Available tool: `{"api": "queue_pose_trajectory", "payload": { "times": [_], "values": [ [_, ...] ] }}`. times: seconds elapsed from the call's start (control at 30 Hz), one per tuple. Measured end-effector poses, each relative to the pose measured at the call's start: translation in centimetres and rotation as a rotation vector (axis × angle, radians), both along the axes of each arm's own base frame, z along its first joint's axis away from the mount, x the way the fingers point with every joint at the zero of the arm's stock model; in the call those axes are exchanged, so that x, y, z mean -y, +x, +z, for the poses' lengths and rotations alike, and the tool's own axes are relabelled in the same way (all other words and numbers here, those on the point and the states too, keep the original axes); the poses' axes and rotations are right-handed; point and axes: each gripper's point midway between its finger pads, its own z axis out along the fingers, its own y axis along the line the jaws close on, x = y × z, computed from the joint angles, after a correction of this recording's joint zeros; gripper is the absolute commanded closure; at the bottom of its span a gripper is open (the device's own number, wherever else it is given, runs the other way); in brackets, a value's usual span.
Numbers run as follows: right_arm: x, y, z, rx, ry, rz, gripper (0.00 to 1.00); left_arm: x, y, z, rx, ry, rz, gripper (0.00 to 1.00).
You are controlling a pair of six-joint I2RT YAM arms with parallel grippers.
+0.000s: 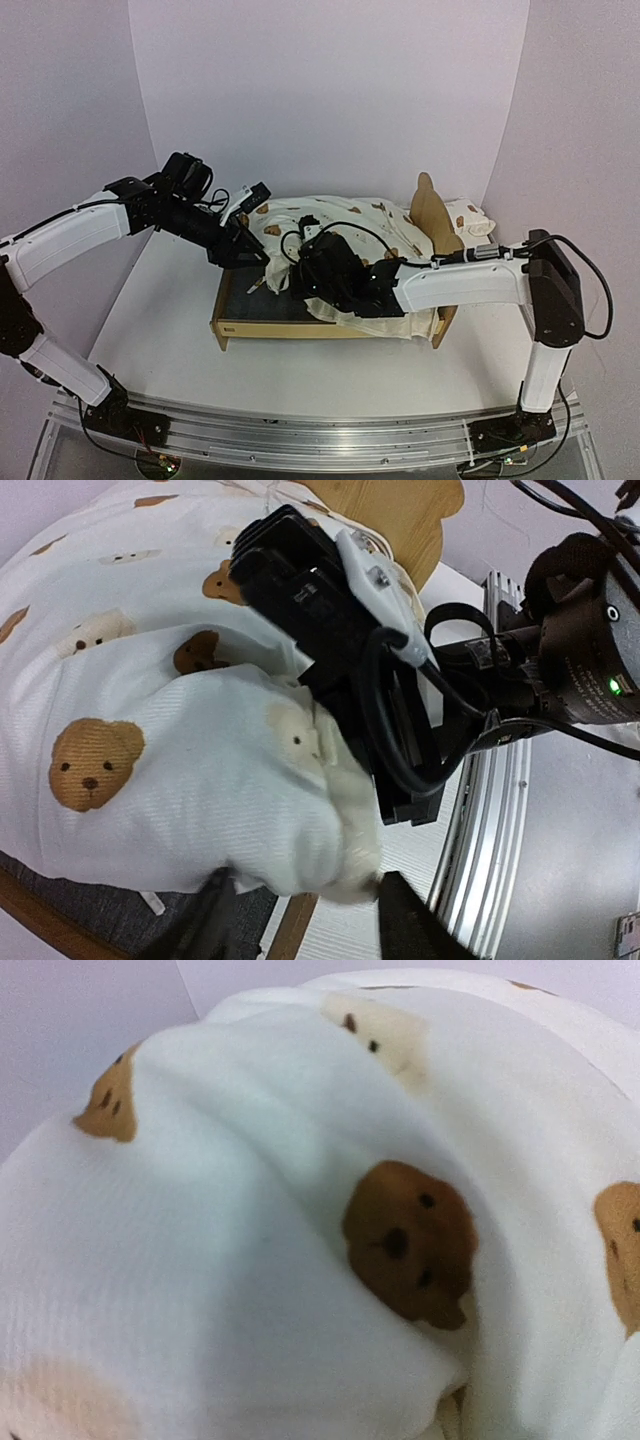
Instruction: Set up the pet bed
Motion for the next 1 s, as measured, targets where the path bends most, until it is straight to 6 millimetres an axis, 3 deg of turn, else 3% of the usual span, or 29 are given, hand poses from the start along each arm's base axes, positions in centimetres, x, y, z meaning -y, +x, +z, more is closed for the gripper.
{"api": "queue_pose_trajectory", "payload": {
  "times": [0.17,0.33,0.57,0.77,0.87,1.0],
  "values": [
    [1.0,0.6,0.9,-0.027,0.046,-0.001,1.00,-2.3,2.7,-1.3,0.081,0.020,0.038,0.43],
    [0.9,0.6,1.7,-0.048,0.083,0.027,1.00,-5.0,3.9,-7.6,0.112,0.162,0.049,0.48],
    [0.5,0.2,1.6,-0.068,0.096,0.061,1.00,-4.7,6.2,-15.2,0.091,0.368,0.056,0.49],
    [0.5,-0.1,0.9,-0.077,0.100,0.072,1.00,-3.9,6.9,-16.5,0.171,0.442,0.051,0.50],
    [0.6,-0.3,1.0,-0.075,0.108,0.076,1.00,-3.6,7.5,-17.4,0.189,0.470,0.055,0.62],
    [0.8,-0.3,1.5,-0.068,0.122,0.079,1.00,-3.5,8.3,-17.7,0.216,0.489,0.063,0.98]
  ]
}}
